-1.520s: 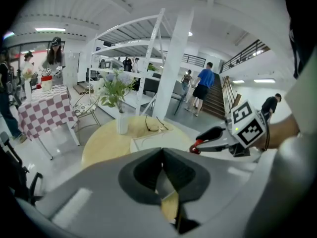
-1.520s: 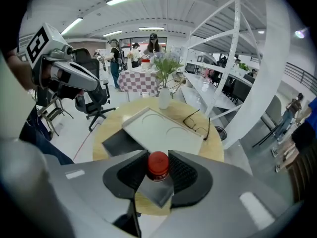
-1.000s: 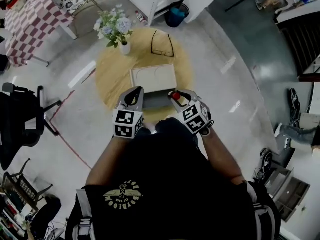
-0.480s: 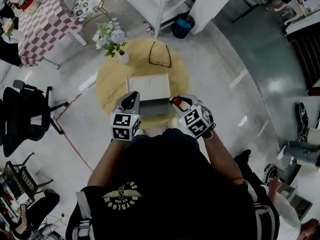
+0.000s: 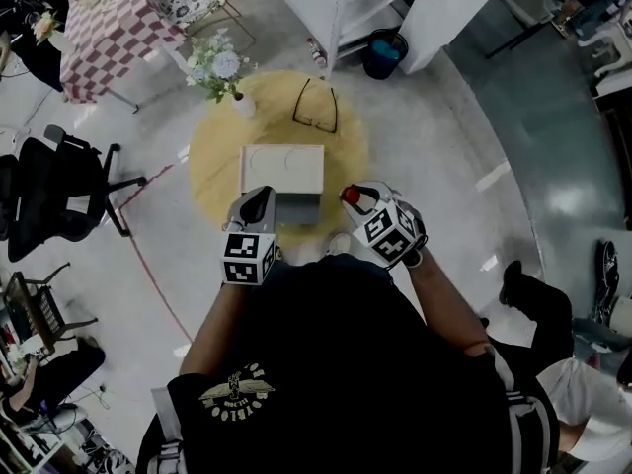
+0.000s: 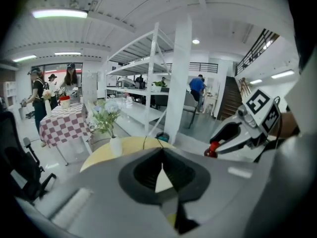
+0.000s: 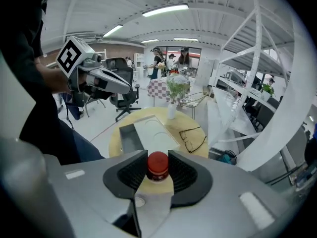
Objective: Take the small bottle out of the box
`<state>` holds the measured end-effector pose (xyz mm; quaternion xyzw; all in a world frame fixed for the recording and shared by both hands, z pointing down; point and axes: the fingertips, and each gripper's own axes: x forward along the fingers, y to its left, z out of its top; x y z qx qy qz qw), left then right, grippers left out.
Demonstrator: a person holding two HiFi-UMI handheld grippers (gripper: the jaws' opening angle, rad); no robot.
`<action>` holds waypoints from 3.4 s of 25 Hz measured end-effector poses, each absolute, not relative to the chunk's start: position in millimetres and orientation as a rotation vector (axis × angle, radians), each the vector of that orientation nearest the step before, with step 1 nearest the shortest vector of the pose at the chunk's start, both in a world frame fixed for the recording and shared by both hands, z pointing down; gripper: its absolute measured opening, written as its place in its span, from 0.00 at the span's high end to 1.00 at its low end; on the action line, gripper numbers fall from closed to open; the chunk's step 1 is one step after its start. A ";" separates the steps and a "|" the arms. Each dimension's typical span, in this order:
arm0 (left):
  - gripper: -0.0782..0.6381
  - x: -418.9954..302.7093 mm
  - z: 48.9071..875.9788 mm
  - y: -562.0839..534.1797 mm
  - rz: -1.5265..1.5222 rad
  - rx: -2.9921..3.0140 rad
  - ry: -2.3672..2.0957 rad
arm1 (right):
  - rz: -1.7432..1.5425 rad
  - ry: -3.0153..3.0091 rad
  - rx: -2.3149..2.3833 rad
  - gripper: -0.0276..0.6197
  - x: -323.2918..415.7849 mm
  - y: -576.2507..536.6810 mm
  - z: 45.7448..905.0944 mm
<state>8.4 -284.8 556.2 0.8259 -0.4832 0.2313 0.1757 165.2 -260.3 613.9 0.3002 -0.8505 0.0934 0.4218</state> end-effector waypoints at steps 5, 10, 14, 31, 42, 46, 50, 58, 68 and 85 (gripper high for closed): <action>0.89 6.5 553.4 -273.9 0.638 2.257 -1.499 | 0.180 -2.174 0.652 0.74 168.0 -266.5 621.5; 0.89 -1.7 551.7 -251.6 0.655 2.215 -1.574 | 0.132 -2.211 0.557 0.74 159.6 -265.4 619.3; 0.89 -5.0 544.2 -237.7 0.660 2.294 -1.546 | 0.087 -2.240 0.490 0.74 137.3 -263.6 594.5; 0.89 24.5 512.3 -257.8 0.614 2.842 -0.935 | -0.029 -2.352 0.558 0.74 15.3 -257.4 434.8; 0.89 -7.9 519.6 -237.6 0.560 2.928 -0.582 | 0.122 -2.298 0.778 0.74 -40.7 -238.3 428.0; 0.89 -3.7 514.6 -223.3 0.522 2.933 -0.446 | 0.164 -2.292 0.864 0.74 -42.0 -229.9 420.9; 0.89 5.5 504.7 -211.3 0.467 2.932 -0.342 | 0.175 -2.308 0.939 0.74 -36.1 -222.8 411.1; 0.89 23.3 477.9 -205.8 0.415 2.884 -0.337 | 0.052 -2.490 1.037 0.74 -17.4 -218.4 381.5; 0.89 65.7 456.9 -208.4 0.384 2.834 -0.515 | 0.041 -2.794 0.939 0.61 33.0 -216.0 349.5; 0.89 58.0 447.1 -199.2 0.201 2.587 -0.988 | 0.033 -3.003 0.432 0.59 43.4 -196.3 349.0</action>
